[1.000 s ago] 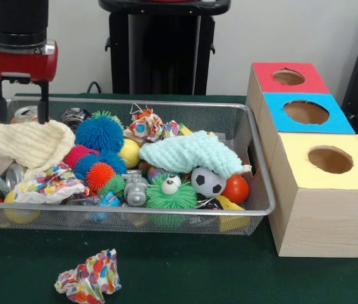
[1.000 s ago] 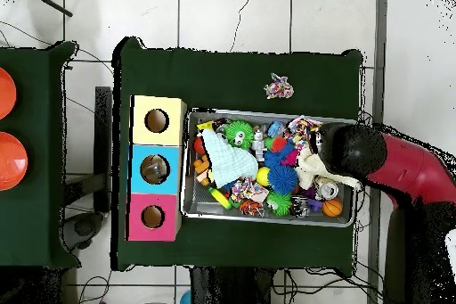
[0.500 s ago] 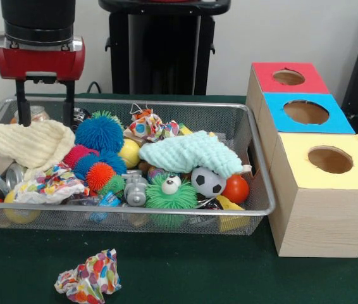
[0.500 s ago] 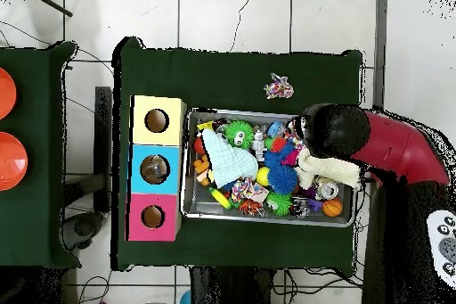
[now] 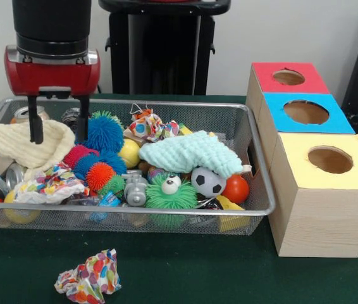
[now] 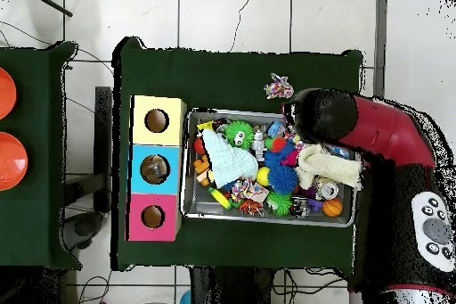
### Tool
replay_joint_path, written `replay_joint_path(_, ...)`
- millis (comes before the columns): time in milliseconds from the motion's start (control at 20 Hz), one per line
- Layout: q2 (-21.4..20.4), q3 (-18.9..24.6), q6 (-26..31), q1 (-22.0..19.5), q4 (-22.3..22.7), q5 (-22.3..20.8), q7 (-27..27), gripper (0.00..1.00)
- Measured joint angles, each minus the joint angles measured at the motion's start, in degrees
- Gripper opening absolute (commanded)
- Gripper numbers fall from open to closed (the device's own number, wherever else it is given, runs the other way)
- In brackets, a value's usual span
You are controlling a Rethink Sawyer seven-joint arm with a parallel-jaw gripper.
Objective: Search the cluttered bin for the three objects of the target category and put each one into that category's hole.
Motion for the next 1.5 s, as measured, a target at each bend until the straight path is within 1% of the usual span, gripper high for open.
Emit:
replay_joint_path(600, 5.5, -0.5, 0.0, 3.2, -5.6, 0.4, 0.0, 1.0)
replay_joint_path(1000, 7.7, -0.5, 0.0, 4.0, -7.3, 1.5, 0.0, 1.0)
replay_joint_path(1500, 10.2, -1.1, 0.0, 4.3, -7.9, 2.4, 0.0, 1.0)
